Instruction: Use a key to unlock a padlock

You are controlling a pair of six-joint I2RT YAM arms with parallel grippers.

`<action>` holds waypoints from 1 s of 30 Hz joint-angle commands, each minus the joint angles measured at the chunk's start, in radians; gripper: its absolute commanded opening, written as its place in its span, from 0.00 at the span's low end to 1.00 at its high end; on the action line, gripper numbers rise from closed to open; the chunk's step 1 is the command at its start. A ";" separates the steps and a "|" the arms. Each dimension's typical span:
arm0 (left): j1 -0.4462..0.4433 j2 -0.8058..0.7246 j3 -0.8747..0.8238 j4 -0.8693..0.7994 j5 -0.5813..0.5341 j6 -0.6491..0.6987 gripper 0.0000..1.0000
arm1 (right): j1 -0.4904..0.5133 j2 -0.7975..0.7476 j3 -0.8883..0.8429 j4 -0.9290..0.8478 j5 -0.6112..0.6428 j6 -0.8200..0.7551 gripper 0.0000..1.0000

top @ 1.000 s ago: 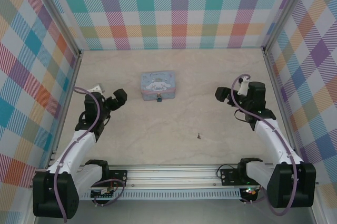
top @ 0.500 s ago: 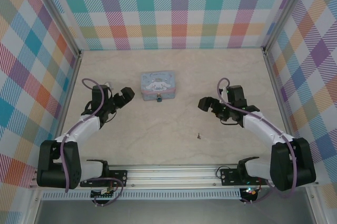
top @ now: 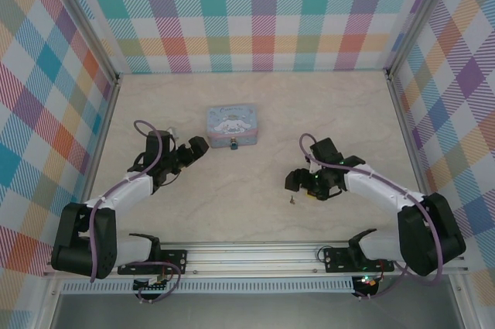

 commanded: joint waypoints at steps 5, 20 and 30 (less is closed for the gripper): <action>-0.004 0.005 -0.006 0.028 -0.004 0.005 1.00 | 0.088 0.079 0.010 -0.022 0.011 0.059 0.65; -0.003 -0.033 -0.023 0.005 -0.028 0.012 1.00 | 0.158 0.215 0.088 -0.037 0.129 0.065 0.49; -0.003 -0.040 -0.028 0.003 -0.030 0.014 1.00 | 0.165 0.261 0.092 -0.001 0.165 0.071 0.22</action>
